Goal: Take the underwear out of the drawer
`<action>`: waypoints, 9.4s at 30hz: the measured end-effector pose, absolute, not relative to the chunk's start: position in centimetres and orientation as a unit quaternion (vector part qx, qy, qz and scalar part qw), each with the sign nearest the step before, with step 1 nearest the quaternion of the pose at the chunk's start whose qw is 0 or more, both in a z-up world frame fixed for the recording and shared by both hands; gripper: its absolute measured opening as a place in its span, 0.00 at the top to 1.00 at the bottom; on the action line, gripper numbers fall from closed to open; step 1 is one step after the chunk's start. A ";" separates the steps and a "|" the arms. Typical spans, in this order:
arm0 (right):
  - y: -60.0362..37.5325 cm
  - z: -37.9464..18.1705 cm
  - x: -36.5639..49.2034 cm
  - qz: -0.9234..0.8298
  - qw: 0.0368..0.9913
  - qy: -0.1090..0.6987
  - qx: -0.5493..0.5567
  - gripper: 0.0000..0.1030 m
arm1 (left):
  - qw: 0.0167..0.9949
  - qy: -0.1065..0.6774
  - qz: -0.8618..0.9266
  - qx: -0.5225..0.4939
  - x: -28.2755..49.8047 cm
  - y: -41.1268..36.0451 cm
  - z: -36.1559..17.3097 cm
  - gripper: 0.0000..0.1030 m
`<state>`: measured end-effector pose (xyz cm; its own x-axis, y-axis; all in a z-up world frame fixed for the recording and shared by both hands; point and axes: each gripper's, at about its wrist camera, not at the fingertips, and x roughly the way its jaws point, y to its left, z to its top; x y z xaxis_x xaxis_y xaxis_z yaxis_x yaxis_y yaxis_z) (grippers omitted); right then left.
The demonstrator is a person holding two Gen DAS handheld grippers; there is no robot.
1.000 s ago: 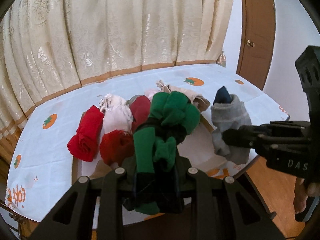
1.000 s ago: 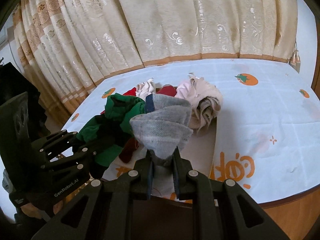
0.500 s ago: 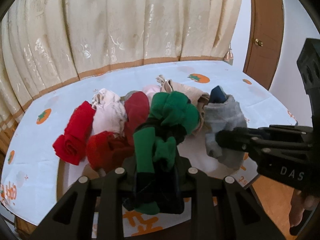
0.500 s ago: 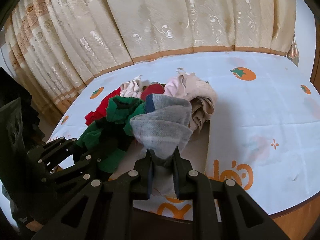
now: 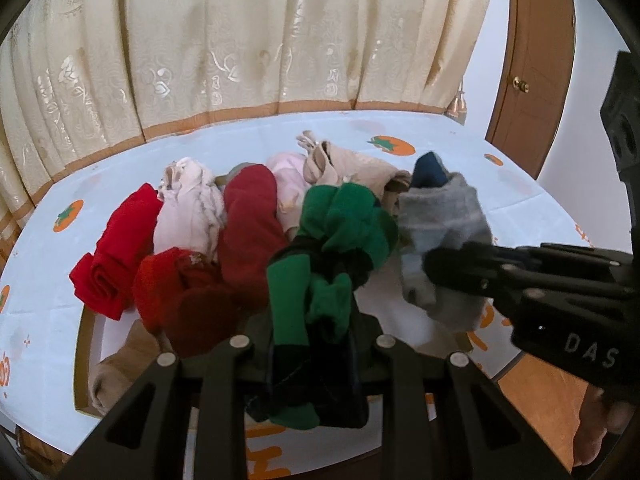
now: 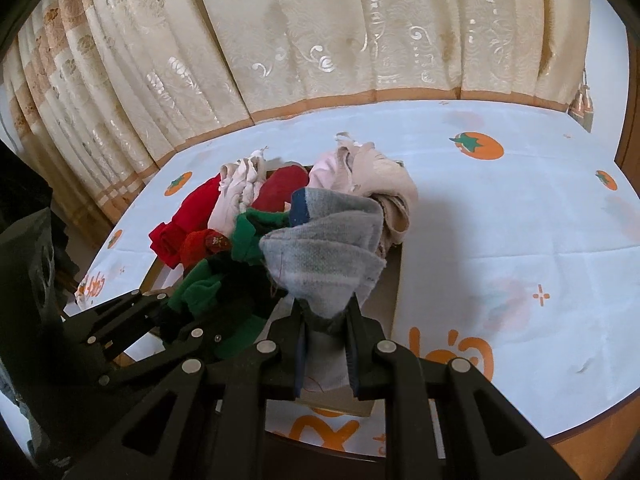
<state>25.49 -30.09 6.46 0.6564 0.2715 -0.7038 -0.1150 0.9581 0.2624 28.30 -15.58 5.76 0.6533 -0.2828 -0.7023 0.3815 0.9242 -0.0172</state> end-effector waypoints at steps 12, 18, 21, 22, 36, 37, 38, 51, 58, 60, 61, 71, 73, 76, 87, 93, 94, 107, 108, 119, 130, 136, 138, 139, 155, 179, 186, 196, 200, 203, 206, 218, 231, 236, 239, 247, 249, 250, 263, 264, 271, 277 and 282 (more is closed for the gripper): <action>-29.9 7.1 25.2 0.110 0.910 0.393 0.079 0.82 | 0.902 0.382 -0.192 0.057 29.3 -16.4 5.1 0.77; -29.8 6.5 25.9 0.109 0.906 0.401 0.078 0.82 | 0.901 0.388 -0.187 0.049 29.9 -16.0 4.7 0.77; -29.8 6.5 26.1 0.109 0.907 0.401 0.076 0.82 | 0.899 0.392 -0.191 0.047 30.0 -16.1 4.5 0.77; -29.8 6.4 26.1 0.108 0.906 0.402 0.074 0.82 | 0.898 0.393 -0.195 0.047 30.0 -16.3 4.5 0.77; -28.9 4.7 27.4 0.113 0.893 0.432 0.057 0.82 | 0.890 0.414 -0.185 0.056 30.9 -15.9 2.7 0.77; -28.8 4.4 27.6 0.114 0.891 0.435 0.058 0.82 | 0.889 0.415 -0.184 0.057 31.0 -15.9 2.6 0.77; -28.8 4.3 27.7 0.114 0.890 0.437 0.059 0.82 | 0.889 0.416 -0.182 0.057 31.1 -15.9 2.4 0.77; -29.0 2.7 29.4 0.115 0.881 0.454 0.069 0.82 | 0.888 0.421 -0.169 0.076 31.5 -16.5 1.4 0.76; -29.2 1.8 30.2 0.116 0.875 0.462 0.081 0.82 | 0.888 0.423 -0.166 0.071 31.8 -16.2 1.1 0.76; -29.2 1.7 30.3 0.115 0.875 0.463 0.083 0.82 | 0.888 0.422 -0.165 0.071 31.8 -16.3 1.0 0.76; -29.2 1.6 30.4 0.115 0.875 0.463 0.084 0.82 | 0.888 0.423 -0.165 0.071 31.8 -16.3 1.0 0.76; -29.2 1.4 30.8 0.111 0.875 0.462 0.086 0.82 | 0.888 0.425 -0.160 0.069 32.0 -16.5 1.1 0.76; -29.1 1.4 30.9 0.110 0.876 0.462 0.083 0.82 | 0.888 0.426 -0.156 0.069 32.0 -16.7 1.1 0.76; -28.9 1.4 31.3 0.106 0.877 0.462 0.080 0.82 | 0.889 0.428 -0.150 0.069 32.3 -17.1 1.0 0.76; -29.0 0.5 32.2 0.107 0.875 0.465 0.084 0.82 | 0.902 0.403 -0.124 0.088 31.9 -18.3 0.5 0.76; -28.6 0.4 31.8 0.101 0.879 0.460 0.072 0.82 | 0.905 0.398 -0.121 0.091 31.8 -18.4 0.4 0.75; -28.6 0.4 31.7 0.101 0.879 0.461 0.073 0.82 | 0.905 0.397 -0.123 0.093 31.8 -18.4 0.4 0.75; -28.7 0.3 30.7 0.113 0.879 0.458 0.073 0.79 | 0.906 0.400 -0.115 0.079 31.8 -17.2 -0.3 0.28; -28.6 0.3 30.6 0.112 0.880 0.456 0.071 0.79 | 0.905 0.401 -0.115 0.080 31.8 -17.2 -0.3 0.28; -29.2 1.4 28.0 0.114 0.875 0.459 0.107 0.54 | 0.918 0.365 -0.107 0.116 29.5 -16.9 1.4 0.25; -30.0 3.0 25.8 0.114 0.886 0.422 0.155 0.40 | 0.933 0.332 -0.088 0.105 27.7 -15.1 3.7 0.09; -29.7 3.8 24.4 0.108 0.900 0.390 0.162 0.38 | 0.940 0.317 -0.079 0.102 27.0 -14.1 4.2 0.00; -29.6 4.1 23.8 0.101 0.906 0.377 0.164 0.34 | 0.941 0.313 -0.073 0.105 26.6 -13.8 4.3 0.00; -29.6 4.2 23.4 0.099 0.909 0.369 0.165 0.31 | 0.942 0.311 -0.073 0.103 26.4 -13.6 4.5 0.00; -27.3 4.9 21.5 0.086 0.930 0.320 0.157 0.29 | 0.937 0.336 -0.064 0.070 25.5 -11.3 4.1 0.00; -26.5 2.8 21.9 0.092 0.934 0.318 0.131 0.29 | 0.931 0.350 -0.070 0.079 25.8 -10.9 1.8 0.00; -26.4 2.8 21.4 0.093 0.939 0.307 0.125 0.29 | 0.935 0.341 -0.077 0.063 25.1 -10.4 1.9 0.00; -26.1 3.0 20.4 0.098 0.939 0.304 0.128 0.29 | 0.936 0.338 -0.073 0.062 23.7 -9.9 2.1 0.00; -25.8 3.2 19.9 0.099 0.941 0.301 0.123 0.29 | 0.937 0.336 -0.073 0.060 23.3 -9.7 2.3 0.00; -25.7 3.4 19.5 0.100 0.941 0.299 0.122 0.29 | 0.938 0.335 -0.072 0.055 23.0 -9.4 2.4 0.00; -25.7 3.4 19.1 0.101 0.941 0.298 0.126 0.29 | 0.938 0.335 -0.072 0.053 22.4 -9.1 2.4 0.00; -25.3 3.9 16.4 0.105 0.941 0.298 0.124 0.29 | 0.940 0.329 -0.073 0.055 19.9 -8.6 3.0 0.00; -25.4 5.1 11.9 0.095 0.953 0.261 0.124 0.29 | 0.953 0.290 -0.074 0.038 15.8 -7.3 4.8 0.00; -25.5 5.7 9.6 0.091 0.958 0.244 0.122 0.29 | 0.961 0.265 -0.064 0.051 13.3 -7.0 5.5 0.00; -25.5 6.0 8.1 0.091 0.959 0.239 0.122 0.29 | 0.963 0.255 -0.063 0.056 11.8 -7.1 5.8 0.00; -25.2 7.0 4.5 0.092 0.964 0.220 0.116 0.29 | 0.970 0.226 -0.064 0.056 8.3 -7.2 7.4 0.00; -25.1 7.4 3.7 0.091 0.966 0.213 0.112 0.29 | 0.972 0.221 -0.062 0.057 7.8 -7.3 7.8 0.00; -25.1 7.6 3.3 0.091 0.967 0.209 0.111 0.29 | 0.972 0.219 -0.063 0.057 7.6 -7.3 8.0 0.00; -24.4 9.9 0.1 0.098 0.973 0.182 0.106 0.29 | 0.977 0.191 -0.056 0.070 4.4 -7.3 9.6 0.00; -24.4 10.0 -0.1 0.096 0.973 0.180 0.105 0.29 | 0.978 0.190 -0.054 0.070 4.3 -7.2 9.7 0.00; -24.1 10.6 -0.4 0.095 0.974 0.180 0.102 0.29 | 0.978 0.195 -0.041 0.055 4.2 -6.4 10.2 0.00; -24.0 10.6 -0.6 0.092 0.973 0.185 0.104 0.29 | 0.978 0.195 -0.038 0.059 4.1 -6.1 10.1 0.00; -23.6 10.5 -0.8 0.083 0.974 0.188 0.097 0.28 | 0.979 0.193 -0.038 0.061 3.9 -6.0 10.0 0.00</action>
